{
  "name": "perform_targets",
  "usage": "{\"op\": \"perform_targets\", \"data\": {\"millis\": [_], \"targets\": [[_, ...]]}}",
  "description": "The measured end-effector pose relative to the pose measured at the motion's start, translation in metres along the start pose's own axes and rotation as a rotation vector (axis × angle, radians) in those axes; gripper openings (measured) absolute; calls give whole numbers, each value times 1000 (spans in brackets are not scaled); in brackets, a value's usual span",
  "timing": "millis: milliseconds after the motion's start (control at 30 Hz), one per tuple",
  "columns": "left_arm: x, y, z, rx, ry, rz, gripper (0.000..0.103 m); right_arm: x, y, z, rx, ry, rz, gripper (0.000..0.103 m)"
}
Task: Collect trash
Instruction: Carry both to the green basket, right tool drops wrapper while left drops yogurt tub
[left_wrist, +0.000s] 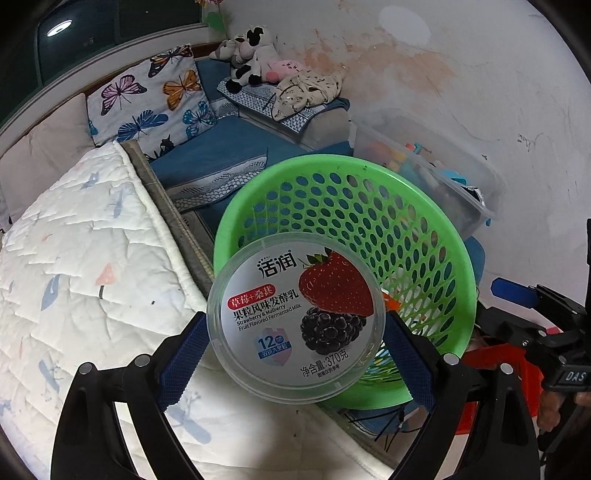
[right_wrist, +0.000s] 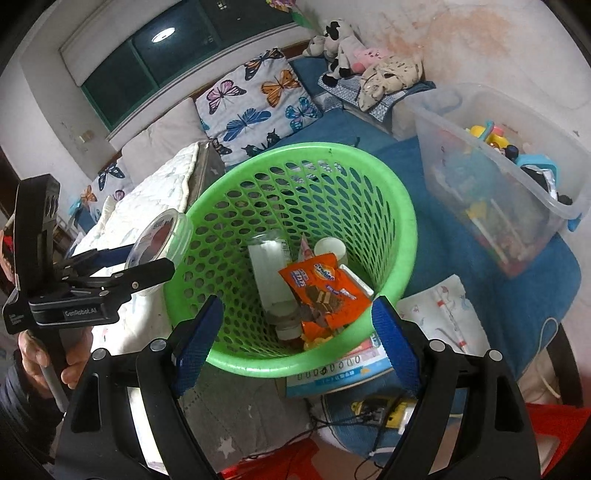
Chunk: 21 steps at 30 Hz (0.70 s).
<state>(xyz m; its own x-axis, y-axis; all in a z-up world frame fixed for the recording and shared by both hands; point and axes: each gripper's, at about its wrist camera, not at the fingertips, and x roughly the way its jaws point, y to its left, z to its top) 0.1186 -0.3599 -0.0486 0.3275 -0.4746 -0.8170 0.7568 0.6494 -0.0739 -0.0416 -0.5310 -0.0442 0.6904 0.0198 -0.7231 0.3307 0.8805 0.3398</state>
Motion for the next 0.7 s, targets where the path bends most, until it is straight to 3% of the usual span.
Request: {"op": "perform_targets", "data": {"millis": [300, 700], "targets": [[-2, 1, -2, -14, 5, -13, 92, -8, 0, -4, 7, -15, -6, 83], [-37, 16, -12, -35, -59, 11, 93, -17, 23, -8, -38, -34, 1, 83]]}}
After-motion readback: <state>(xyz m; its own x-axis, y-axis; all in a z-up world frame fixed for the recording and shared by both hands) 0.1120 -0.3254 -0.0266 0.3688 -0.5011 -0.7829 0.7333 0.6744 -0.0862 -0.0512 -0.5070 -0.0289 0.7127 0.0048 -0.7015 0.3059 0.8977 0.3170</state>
